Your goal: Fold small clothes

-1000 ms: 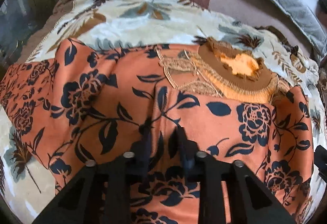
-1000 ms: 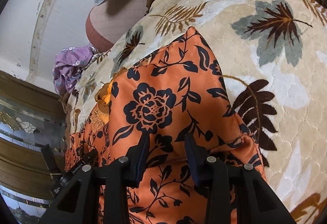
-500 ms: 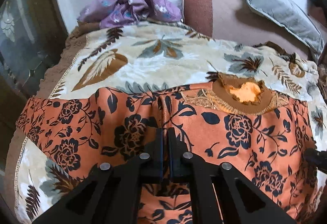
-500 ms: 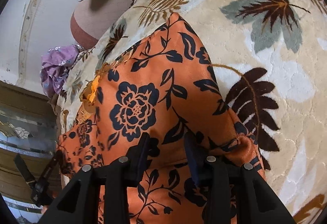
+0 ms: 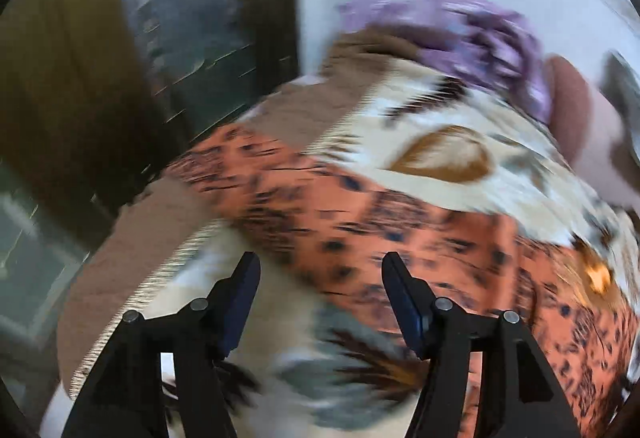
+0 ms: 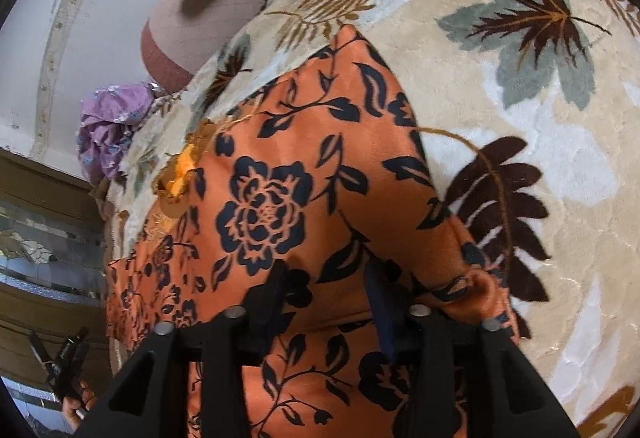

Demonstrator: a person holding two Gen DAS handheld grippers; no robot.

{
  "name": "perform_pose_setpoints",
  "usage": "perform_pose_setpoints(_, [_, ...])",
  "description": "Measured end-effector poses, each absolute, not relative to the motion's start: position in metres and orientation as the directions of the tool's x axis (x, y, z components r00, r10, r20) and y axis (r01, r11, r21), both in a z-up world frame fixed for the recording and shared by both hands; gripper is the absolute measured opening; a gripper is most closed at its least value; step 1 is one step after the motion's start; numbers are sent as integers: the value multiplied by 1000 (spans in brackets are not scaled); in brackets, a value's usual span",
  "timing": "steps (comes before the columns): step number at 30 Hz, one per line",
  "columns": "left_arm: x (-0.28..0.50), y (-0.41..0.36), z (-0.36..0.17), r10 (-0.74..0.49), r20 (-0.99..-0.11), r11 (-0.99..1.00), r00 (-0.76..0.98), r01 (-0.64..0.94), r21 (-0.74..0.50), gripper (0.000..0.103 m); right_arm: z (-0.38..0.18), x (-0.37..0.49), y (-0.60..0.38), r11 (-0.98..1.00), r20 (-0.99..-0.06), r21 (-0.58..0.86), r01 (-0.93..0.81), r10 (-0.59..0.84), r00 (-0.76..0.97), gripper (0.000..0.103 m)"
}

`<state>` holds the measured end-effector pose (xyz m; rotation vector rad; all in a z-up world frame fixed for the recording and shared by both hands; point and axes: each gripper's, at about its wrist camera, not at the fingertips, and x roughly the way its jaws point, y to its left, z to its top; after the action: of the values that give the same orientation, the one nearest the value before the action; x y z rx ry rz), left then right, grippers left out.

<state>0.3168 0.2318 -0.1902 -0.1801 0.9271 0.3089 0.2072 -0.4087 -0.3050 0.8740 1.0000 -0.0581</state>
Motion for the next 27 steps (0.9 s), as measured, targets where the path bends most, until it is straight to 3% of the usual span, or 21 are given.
perform_pose_setpoints(4, [320,276,-207,156,-851,895,501,-436,-92,67,-303,209,-400,704,-768,579,410,303,565,57])
perform_pose_setpoints(10, [339,300,-230,148,-849,850,508,-504,-154,65,-301,212,-390,752,-786,529,394,259,561,59])
perform_pose_setpoints(11, [344,304,-236,134,-851,841,509,-513,-174,62,-301,212,-389,757,-787,523,392,252,563,59])
perform_pose_setpoints(13, [352,313,-246,112,-860,826,497,-528,-198,47,-301,212,-386,766,-788,512,389,239,567,59])
perform_pose_setpoints(21, [377,343,-269,43,-841,750,540,-573,-330,49,-300,219,-373,819,-807,443,364,188,560,70])
perform_pose_setpoints(25, [384,347,-274,65,-811,736,582,-577,-355,49,-299,222,-365,850,-820,393,351,151,552,73])
perform_pose_setpoints(27, [387,347,-276,80,-805,733,588,-582,-353,45,-299,221,-367,844,-818,401,356,155,554,73])
